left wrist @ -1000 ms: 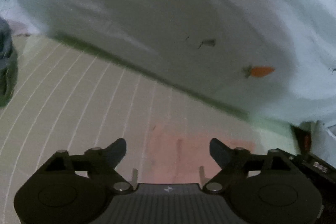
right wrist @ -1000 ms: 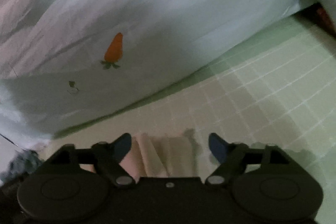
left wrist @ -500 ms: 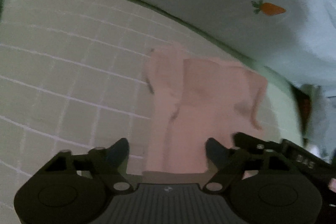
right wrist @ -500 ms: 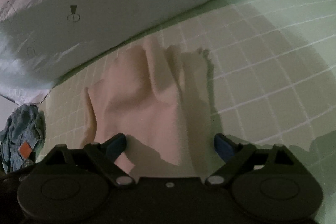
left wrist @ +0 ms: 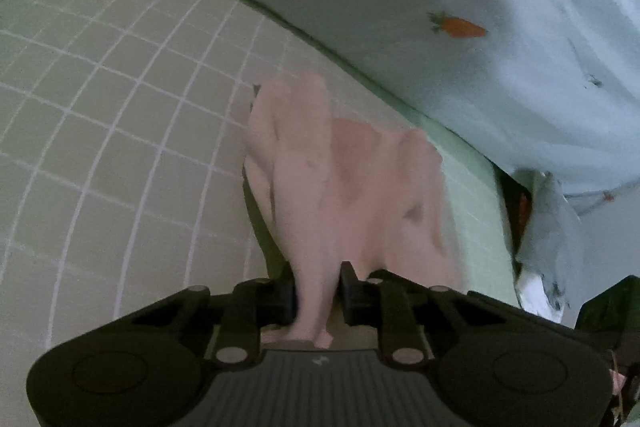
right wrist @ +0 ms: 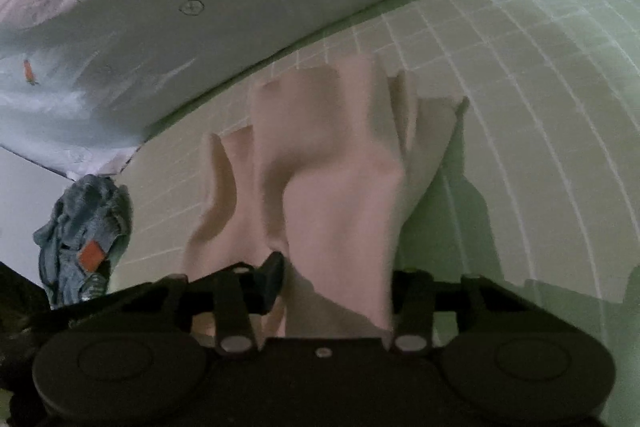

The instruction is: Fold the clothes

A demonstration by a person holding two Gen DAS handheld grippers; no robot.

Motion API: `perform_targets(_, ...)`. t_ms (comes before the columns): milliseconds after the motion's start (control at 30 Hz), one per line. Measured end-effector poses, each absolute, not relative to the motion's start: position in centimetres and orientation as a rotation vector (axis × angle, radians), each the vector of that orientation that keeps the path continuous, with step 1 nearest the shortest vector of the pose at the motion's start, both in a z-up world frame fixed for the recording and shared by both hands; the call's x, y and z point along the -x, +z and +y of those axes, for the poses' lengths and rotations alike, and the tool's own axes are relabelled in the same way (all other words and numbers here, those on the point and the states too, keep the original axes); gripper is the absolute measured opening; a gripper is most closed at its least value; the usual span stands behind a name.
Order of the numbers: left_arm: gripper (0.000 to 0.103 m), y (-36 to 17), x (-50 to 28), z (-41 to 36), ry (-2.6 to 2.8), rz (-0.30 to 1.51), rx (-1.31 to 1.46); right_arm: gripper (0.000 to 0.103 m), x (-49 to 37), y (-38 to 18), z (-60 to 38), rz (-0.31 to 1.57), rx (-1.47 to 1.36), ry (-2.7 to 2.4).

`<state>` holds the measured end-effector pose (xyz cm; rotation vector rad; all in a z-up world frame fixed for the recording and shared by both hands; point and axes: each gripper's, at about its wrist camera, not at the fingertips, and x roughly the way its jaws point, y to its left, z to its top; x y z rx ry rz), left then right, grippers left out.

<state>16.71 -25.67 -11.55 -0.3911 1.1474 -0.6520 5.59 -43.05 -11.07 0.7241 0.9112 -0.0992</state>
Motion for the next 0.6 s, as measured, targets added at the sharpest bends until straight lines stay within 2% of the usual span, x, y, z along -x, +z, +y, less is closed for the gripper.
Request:
perform_targets(367,0.022,-9.1,-10.7,-22.7,-0.76,1.142,0.345,0.045,0.5,-8.2,-39.3,0.865,-0.724,-0.191)
perform_targets(600,0.022,-7.8,-8.2,-25.8,-0.903,1.173,0.259,0.045,6.4,-7.0,-39.9,0.812,-0.761,-0.306)
